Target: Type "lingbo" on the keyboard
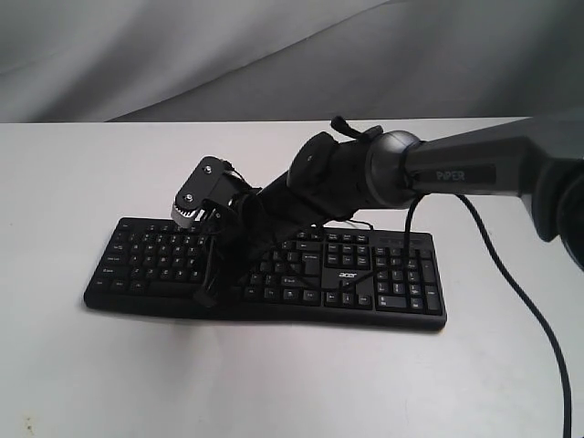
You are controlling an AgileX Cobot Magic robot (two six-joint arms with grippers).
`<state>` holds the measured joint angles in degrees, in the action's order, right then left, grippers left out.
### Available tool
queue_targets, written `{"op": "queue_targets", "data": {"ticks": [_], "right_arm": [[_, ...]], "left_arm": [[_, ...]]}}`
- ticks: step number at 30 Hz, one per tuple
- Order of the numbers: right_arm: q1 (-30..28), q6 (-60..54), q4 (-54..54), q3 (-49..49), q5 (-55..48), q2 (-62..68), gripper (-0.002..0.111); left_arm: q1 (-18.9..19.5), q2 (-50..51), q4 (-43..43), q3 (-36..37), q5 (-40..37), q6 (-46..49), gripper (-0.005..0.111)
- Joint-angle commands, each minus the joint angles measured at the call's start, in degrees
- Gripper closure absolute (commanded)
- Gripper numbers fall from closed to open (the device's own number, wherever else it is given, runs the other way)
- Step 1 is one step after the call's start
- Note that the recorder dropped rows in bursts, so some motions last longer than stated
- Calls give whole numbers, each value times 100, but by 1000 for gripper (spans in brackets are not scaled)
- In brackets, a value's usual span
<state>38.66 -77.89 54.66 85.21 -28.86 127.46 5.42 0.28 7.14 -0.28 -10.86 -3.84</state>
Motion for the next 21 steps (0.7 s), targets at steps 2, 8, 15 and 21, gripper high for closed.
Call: {"op": "queue_targets", "data": {"ticks": [2, 8, 15, 21], "right_arm": [[15, -18, -1, 19, 40, 31, 108], [15, -17, -31, 19, 30, 31, 108], [15, 42, -118, 19, 54, 94, 108], [15, 42, -118, 19, 55, 94, 108]], "left_arm": [[-31, -28, 1, 28, 35, -12, 106], [-31, -28, 1, 28, 35, -12, 106], [-31, -28, 1, 28, 35, -12, 106], [-31, -28, 1, 28, 35, -12, 106]]}}
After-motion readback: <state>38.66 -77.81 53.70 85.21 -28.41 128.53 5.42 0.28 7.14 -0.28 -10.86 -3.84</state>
